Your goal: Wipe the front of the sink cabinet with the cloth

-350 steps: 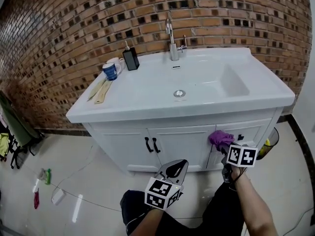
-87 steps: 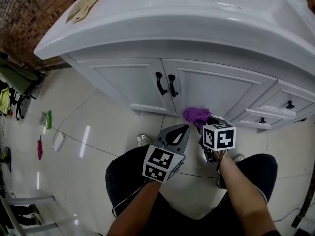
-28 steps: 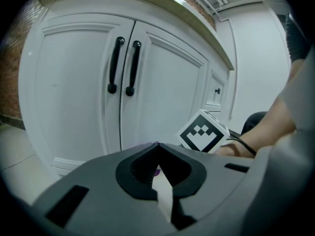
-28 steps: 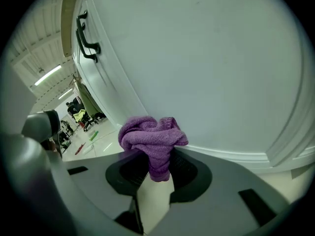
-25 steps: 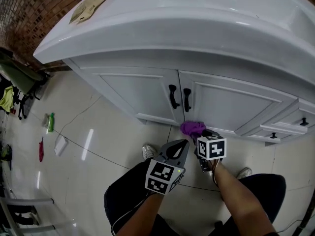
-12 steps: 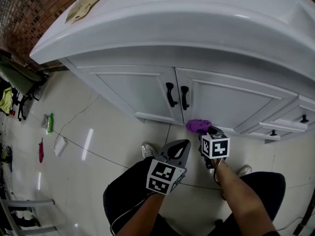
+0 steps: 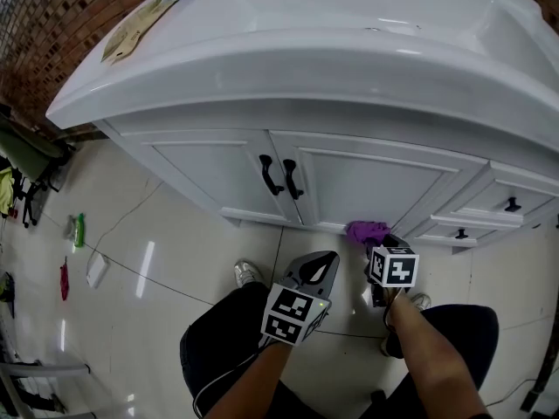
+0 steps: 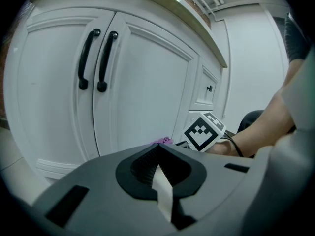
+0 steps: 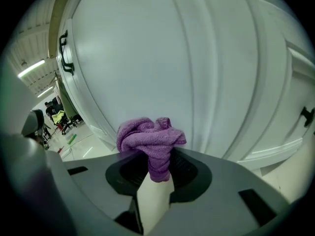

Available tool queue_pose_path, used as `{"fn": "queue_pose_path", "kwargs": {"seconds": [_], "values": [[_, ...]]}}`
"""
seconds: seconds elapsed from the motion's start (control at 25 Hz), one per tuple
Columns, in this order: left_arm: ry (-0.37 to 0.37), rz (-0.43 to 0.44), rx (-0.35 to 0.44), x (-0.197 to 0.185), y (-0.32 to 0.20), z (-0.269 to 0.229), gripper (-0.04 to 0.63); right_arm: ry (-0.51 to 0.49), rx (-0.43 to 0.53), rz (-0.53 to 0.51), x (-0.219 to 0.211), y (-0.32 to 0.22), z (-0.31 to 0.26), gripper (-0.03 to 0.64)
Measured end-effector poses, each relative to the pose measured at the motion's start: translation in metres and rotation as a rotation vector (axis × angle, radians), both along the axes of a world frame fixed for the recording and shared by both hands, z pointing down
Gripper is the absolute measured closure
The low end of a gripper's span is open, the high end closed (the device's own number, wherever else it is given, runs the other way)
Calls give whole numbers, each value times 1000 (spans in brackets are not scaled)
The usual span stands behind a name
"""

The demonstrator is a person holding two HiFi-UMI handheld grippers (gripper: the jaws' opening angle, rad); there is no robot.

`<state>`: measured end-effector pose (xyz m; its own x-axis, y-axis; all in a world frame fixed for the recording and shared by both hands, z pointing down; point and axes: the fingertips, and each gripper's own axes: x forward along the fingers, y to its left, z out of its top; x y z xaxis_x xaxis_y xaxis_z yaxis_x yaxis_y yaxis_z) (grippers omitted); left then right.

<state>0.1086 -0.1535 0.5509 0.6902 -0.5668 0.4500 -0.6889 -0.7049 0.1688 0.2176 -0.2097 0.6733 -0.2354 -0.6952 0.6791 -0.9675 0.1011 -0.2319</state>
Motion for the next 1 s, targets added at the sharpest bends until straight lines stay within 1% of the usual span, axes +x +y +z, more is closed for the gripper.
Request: {"fn": "queue_pose_path", "kwargs": {"seconds": [0.12,0.28,0.4,0.52,0.6,0.68,0.8,0.88,1.0], "values": [[0,13,3,12,1,-1,592,24,-5,35,26,7,-1,502],[-3,32,1,24,5,0,592,39,-7,57,46,17,-3,502],[-6,28,0,25,5,0,592,28,-13,118,61,23,-1,502],[-9,25,-4,24,7,1,592,16,-43,197,78,32,7,502],[-8,22,-3,21,7,1,592,13,-58,224,82,35,11,502],[-7,15,-6,17,6,2,592,30,-63,199,74,36,12,502],[-3,2,-8,9,5,4,592,76,-33,66,42,31,7,502],[-6,-13,-8,-1,2,5,592,75,1,-7,16,23,1,502],[-12,-46,-18,-21,-2,10,592,50,23,-83,-21,14,1,502]]}}
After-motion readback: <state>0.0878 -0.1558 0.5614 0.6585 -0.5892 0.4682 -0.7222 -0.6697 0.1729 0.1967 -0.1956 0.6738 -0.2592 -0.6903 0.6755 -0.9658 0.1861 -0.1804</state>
